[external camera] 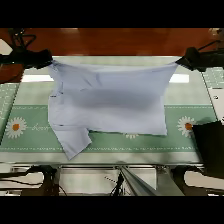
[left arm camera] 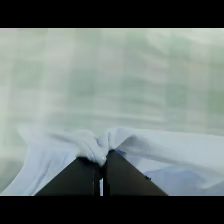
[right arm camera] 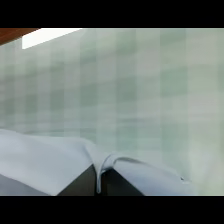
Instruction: Fold the shirts.
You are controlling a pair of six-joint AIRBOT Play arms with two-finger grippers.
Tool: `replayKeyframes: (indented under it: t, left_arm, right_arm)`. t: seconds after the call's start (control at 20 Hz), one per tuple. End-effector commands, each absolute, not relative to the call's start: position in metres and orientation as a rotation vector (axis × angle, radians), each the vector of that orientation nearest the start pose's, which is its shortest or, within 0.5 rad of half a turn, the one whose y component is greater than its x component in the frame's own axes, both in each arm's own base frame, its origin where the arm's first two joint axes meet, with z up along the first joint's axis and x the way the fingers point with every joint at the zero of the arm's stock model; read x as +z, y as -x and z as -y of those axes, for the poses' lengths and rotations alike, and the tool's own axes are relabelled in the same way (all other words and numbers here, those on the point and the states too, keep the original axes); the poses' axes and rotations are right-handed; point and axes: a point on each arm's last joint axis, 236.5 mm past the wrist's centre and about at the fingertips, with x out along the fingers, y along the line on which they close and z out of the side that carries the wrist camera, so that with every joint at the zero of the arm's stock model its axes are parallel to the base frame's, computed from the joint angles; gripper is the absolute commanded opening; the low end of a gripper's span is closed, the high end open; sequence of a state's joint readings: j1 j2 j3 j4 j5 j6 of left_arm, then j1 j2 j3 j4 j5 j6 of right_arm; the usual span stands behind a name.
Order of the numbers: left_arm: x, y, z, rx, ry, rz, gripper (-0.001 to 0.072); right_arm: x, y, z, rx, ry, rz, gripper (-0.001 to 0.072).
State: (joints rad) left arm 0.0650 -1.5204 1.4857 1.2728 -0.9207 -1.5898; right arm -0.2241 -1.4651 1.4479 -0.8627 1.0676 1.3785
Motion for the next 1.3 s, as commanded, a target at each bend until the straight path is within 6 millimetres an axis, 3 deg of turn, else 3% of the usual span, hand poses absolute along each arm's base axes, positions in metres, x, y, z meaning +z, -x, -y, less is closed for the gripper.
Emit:
replayKeyframes:
  t: [0.0,0.2,0.35,0.45,0.55,0.75,0.85,0.95,1.0,1.05,1.1,1.15,1.25]
  left_arm:
    - [0.020,-0.546,0.028,-0.050,0.423,-0.973,0.0022]
    - [0.003,-0.549,0.032,-0.056,0.454,-0.996,0.0022]
    - [0.004,-0.545,0.027,-0.085,0.400,-1.012,0.0023]
    - [0.003,-0.532,0.019,-0.096,0.392,-1.074,0.0022]
    - [-0.004,-0.508,0.010,-0.149,0.331,-1.172,0.0023]
    - [-0.045,-0.447,0.011,-0.226,0.333,-1.447,0.0023]
    - [-0.071,-0.428,0.018,-0.234,0.351,-1.536,0.0023]
    - [-0.084,-0.416,0.023,-0.240,0.363,-1.581,0.0024]
    - [-0.086,-0.415,0.023,-0.240,0.365,-1.586,0.0059]
    - [-0.085,-0.413,0.024,-0.244,0.364,-1.593,0.0293]
    - [-0.083,-0.407,0.025,-0.252,0.365,-1.616,0.0698]
    - [-0.083,-0.401,0.022,-0.249,0.352,-1.641,0.0702]
    - [-0.079,-0.389,0.007,-0.213,0.299,-1.681,0.0702]
  right_arm:
    - [0.051,-0.541,-0.040,0.250,-0.663,-0.971,0.0021]
    - [0.031,-0.559,-0.053,0.248,-0.693,-1.000,0.0021]
    - [0.028,-0.556,-0.047,0.237,-0.716,-1.017,0.0021]
    - [0.025,-0.541,-0.040,0.251,-0.725,-1.077,0.0021]
    - [0.015,-0.513,-0.035,0.281,-0.700,-1.193,0.0021]
    - [-0.035,-0.445,-0.018,0.220,-0.513,-1.492,0.0021]
    - [-0.059,-0.428,-0.027,0.215,-0.514,-1.557,0.0021]
    - [-0.075,-0.421,-0.034,0.206,-0.535,-1.574,0.0021]
    - [-0.078,-0.421,-0.037,0.204,-0.534,-1.568,0.0024]
    - [-0.078,-0.425,-0.038,0.195,-0.540,-1.555,0.0145]
    - [-0.074,-0.429,-0.041,0.193,-0.566,-1.540,0.0553]
    - [-0.069,-0.431,-0.041,0.205,-0.568,-1.532,0.0622]
    - [-0.049,-0.432,-0.032,0.205,-0.558,-1.509,0.0620]
